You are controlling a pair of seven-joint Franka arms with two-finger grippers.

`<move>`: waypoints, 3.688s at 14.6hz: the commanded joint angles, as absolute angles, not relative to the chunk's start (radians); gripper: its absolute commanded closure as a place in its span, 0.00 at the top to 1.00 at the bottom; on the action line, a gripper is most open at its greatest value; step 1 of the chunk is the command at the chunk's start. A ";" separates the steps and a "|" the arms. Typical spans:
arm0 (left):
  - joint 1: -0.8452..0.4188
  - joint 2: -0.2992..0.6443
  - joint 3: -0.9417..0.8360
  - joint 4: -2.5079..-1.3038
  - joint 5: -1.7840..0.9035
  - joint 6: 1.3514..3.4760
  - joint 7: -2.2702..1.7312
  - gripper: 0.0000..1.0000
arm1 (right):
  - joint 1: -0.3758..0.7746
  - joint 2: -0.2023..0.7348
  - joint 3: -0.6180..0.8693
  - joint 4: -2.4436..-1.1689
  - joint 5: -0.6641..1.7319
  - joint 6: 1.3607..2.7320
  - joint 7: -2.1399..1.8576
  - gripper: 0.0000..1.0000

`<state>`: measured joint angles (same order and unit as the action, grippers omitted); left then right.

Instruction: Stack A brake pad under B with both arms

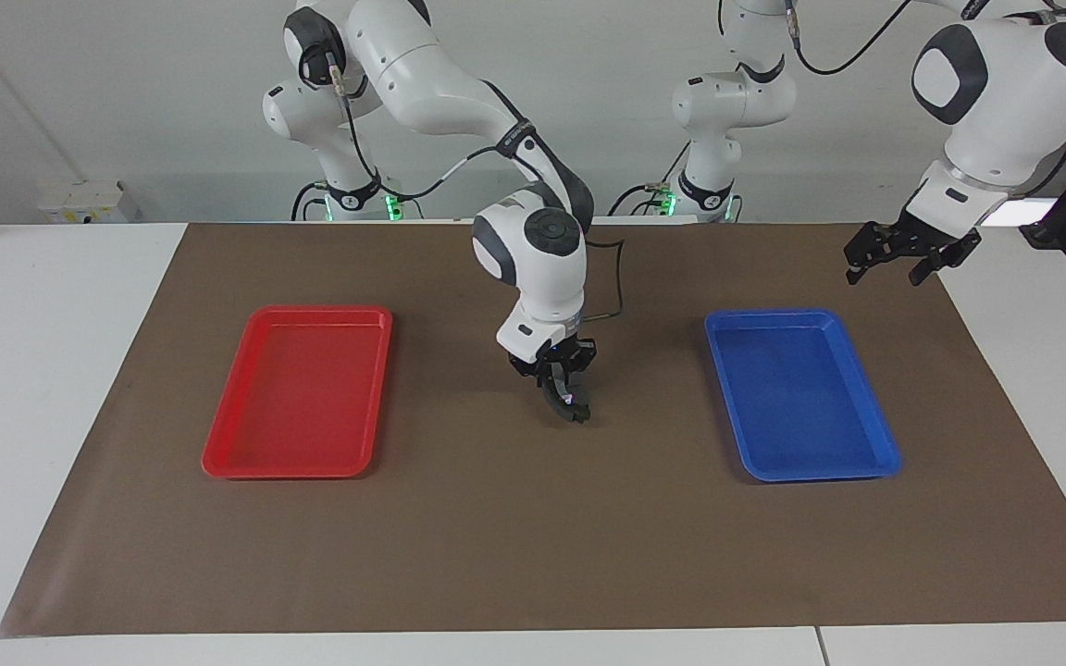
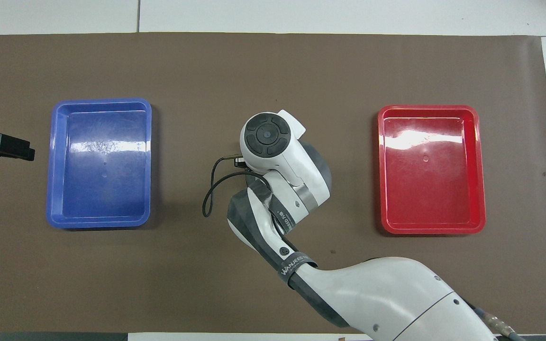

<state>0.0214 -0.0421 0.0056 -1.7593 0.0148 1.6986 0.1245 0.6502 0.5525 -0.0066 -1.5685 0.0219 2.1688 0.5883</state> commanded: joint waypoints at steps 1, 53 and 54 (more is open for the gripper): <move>0.020 -0.052 -0.002 -1.769 0.043 1.717 0.068 0.98 | 0.664 0.577 -0.009 -1.531 0.021 2.175 0.617 0.00; 0.031 -0.060 -0.002 -1.781 -0.015 1.730 0.067 0.99 | 0.028 0.009 -0.051 -1.571 0.003 1.546 0.152 1.00; 0.031 -0.060 -0.002 -1.781 -0.015 1.730 0.067 0.99 | 0.031 0.006 -0.049 -1.578 -0.018 1.545 0.131 1.00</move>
<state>0.0214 -0.0421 0.0010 -1.7610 -0.0037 1.7268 0.0745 0.0406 0.0108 -0.0632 -1.5815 -0.0183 1.5662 0.1719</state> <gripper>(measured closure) 0.013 0.000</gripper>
